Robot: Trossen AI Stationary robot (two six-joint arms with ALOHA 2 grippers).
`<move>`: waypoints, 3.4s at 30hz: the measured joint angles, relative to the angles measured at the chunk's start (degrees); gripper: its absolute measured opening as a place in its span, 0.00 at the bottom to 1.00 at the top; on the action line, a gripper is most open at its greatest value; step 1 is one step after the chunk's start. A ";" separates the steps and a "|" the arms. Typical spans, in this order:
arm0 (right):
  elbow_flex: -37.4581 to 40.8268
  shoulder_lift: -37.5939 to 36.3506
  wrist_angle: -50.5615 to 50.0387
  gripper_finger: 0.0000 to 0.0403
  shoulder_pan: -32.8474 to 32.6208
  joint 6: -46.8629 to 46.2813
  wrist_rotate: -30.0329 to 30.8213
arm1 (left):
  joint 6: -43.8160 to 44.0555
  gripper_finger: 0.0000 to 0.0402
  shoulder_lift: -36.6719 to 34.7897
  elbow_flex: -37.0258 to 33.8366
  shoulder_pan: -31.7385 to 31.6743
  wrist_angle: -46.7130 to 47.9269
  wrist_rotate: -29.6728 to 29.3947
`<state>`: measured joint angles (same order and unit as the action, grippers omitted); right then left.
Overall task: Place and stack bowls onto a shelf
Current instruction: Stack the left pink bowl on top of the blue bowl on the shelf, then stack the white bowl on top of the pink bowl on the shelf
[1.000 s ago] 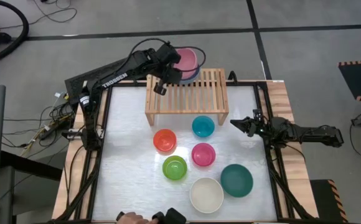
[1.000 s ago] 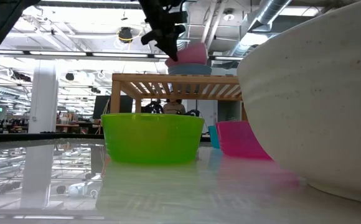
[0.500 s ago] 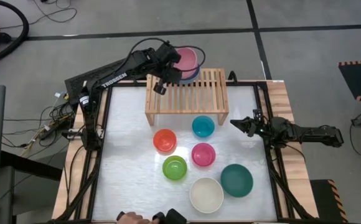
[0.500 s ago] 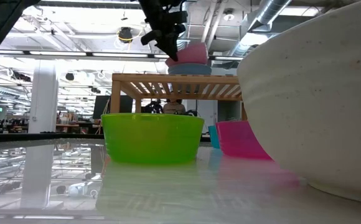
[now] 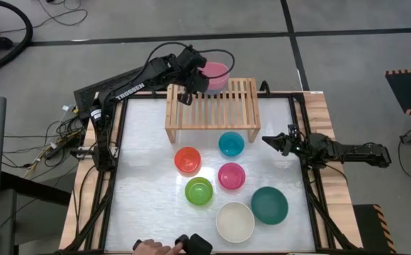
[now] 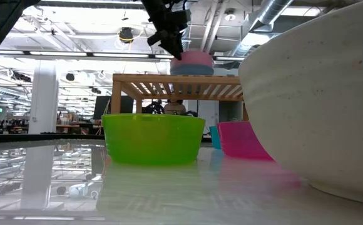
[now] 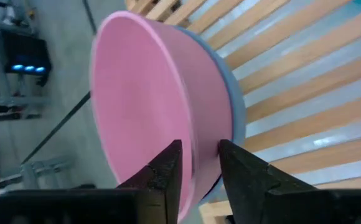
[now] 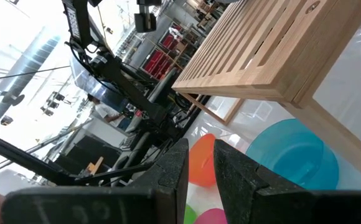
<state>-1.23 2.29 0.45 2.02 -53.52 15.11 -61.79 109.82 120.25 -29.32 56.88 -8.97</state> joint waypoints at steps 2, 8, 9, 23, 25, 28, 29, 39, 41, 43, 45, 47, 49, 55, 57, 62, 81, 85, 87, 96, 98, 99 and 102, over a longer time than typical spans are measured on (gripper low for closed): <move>0.00 0.00 0.00 0.26 0.00 0.00 -0.01 | 0.02 0.24 -0.03 0.00 0.00 -0.68 -1.12; 0.00 0.02 0.00 0.26 -0.01 0.02 -0.01 | 2.27 0.24 -1.10 0.00 0.90 -1.93 -2.01; -0.02 0.02 0.00 0.26 0.00 0.05 -0.02 | 2.89 0.24 -1.21 0.00 1.26 -1.95 -1.99; -0.02 0.01 0.00 0.26 0.00 1.53 -0.05 | 29.95 0.03 -1.53 0.00 0.17 -5.21 -5.35; -0.02 0.02 0.00 0.26 0.00 1.55 -0.06 | 32.03 0.01 -1.53 -0.04 -0.42 -5.26 -4.32; -0.02 0.00 0.00 0.26 -0.02 1.57 -0.06 | 34.02 0.00 -1.62 -1.55 -0.37 -7.95 -5.60; -0.02 0.02 0.00 0.26 0.00 1.57 -0.06 | 34.70 0.00 -1.62 -2.08 -0.30 -9.02 -5.70; -0.02 0.00 0.00 0.26 -0.01 1.79 -0.08 | 41.20 0.00 -13.55 -18.94 1.74 -30.50 -9.14; -0.02 0.00 0.00 0.26 0.00 2.87 -0.07 | 44.10 0.00 -18.17 -26.67 1.59 -40.85 -7.85; -0.02 0.00 0.00 0.26 -0.02 2.99 -0.06 | 45.20 0.00 -21.49 -35.09 1.41 -51.66 -7.53; -0.02 0.00 0.00 0.26 0.00 3.00 -0.06 | 45.94 0.00 -22.84 -42.10 1.64 -61.75 -7.67; -0.02 0.00 0.00 0.26 -0.02 2.99 -0.06 | 46.55 0.00 -22.84 -46.38 2.06 -68.86 -7.52; -0.02 0.00 0.00 0.26 0.00 2.99 -0.06 | 47.05 0.00 -22.28 -47.58 2.20 -71.49 -7.35; -0.02 0.00 0.00 0.26 0.00 2.60 -0.08 | 48.12 0.00 -20.37 -47.69 2.00 -68.64 -11.04; -0.02 0.00 0.00 0.26 0.00 2.62 -0.06 | 49.07 0.00 -20.70 -47.60 1.78 -66.82 -12.70; -0.02 0.00 0.00 0.26 -0.02 2.86 -0.06 | 51.75 0.00 -20.18 -47.92 0.78 -65.34 -10.83; -0.02 0.02 0.01 0.26 0.00 2.54 -0.06 | 51.68 0.00 -23.99 -47.39 3.01 -62.47 -11.47; -0.02 0.01 0.00 0.26 0.00 2.58 -0.06 | 50.44 0.00 -29.38 -45.27 5.96 -54.30 -3.76; -0.02 0.01 0.02 0.26 0.00 2.80 -0.06 | 50.50 0.02 -31.79 -44.57 8.19 -46.61 0.07; -0.03 0.01 0.00 0.26 0.00 2.91 -0.05 | 51.78 0.25 -34.35 -44.37 20.02 -17.51 16.87; -0.02 0.02 0.00 0.26 0.00 2.99 -0.06 | 50.91 0.30 -32.93 -44.37 23.44 -18.27 18.85; -0.03 0.02 0.00 0.26 0.00 3.00 -0.06 | 49.87 0.33 -32.06 -44.37 25.17 -19.19 19.02; -0.04 0.02 0.00 0.26 0.00 2.99 -0.07 | 42.75 0.39 -29.22 -44.37 30.20 -21.71 18.91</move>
<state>-1.27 2.31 0.45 2.02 -50.52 15.03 -19.04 80.60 75.88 0.88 35.18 9.94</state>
